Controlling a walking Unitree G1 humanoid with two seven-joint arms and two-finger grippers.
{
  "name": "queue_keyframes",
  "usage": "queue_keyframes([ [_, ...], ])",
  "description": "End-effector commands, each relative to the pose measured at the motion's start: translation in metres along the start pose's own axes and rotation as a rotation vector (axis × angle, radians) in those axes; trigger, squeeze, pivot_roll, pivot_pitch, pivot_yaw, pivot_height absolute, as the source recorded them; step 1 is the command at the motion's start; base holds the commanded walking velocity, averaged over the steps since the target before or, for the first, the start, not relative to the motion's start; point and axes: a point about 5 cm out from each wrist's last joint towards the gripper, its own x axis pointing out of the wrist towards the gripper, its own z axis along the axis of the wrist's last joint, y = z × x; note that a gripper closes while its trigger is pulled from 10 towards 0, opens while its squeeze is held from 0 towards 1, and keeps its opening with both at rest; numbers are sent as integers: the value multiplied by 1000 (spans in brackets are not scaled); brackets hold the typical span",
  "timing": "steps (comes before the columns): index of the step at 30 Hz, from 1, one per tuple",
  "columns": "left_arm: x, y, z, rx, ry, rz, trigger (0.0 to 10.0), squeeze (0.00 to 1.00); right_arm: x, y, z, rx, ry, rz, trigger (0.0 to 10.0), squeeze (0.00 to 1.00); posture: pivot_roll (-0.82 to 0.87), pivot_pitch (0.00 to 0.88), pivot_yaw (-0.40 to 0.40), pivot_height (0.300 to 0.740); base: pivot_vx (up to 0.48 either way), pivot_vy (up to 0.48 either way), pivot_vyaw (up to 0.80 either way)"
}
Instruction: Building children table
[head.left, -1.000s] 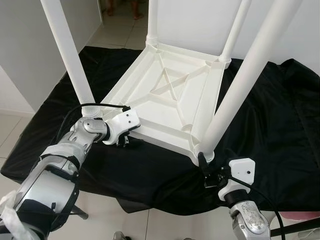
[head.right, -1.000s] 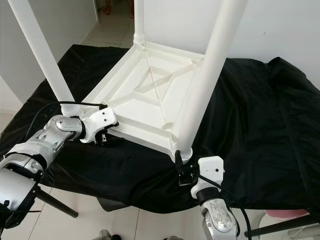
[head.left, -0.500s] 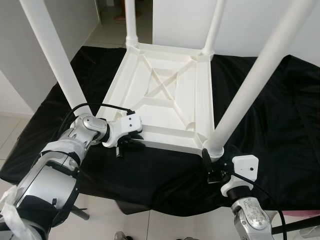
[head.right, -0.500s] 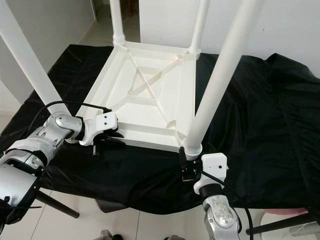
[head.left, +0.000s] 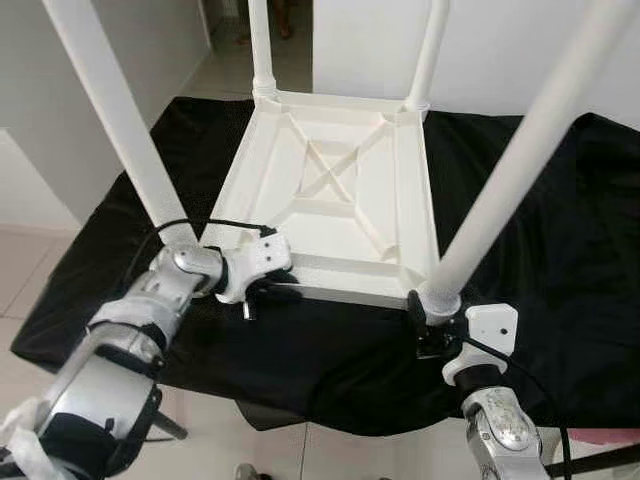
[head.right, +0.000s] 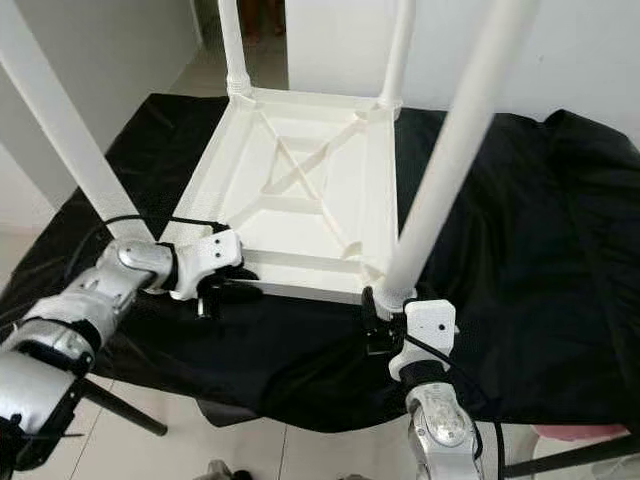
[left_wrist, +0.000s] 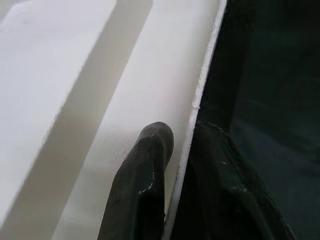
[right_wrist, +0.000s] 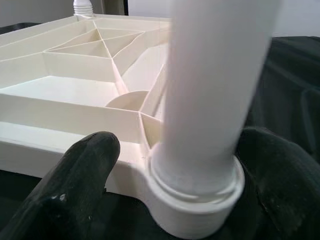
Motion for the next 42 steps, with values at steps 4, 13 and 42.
queue_keyframes([
  [4, 13, -7, 5, -104, -163, 89, 10000, 1000, 4, 2, -3, -5, 3, 3, 10000, 0, -89, 93, 29, 740, 0, 0, 0],
  [13, 0, 2, 22, -67, -300, 277, 10000, 0, 4, 7, -7, -2, 5, 11, 10000, 0, -75, 88, 31, 740, 0, 0, 0],
  [42, -97, -56, 12, -256, -364, 716, 10000, 0, 13, 12, -11, 32, -14, -12, 10000, 0, 4, 92, -15, 740, 0, 0, 0],
])
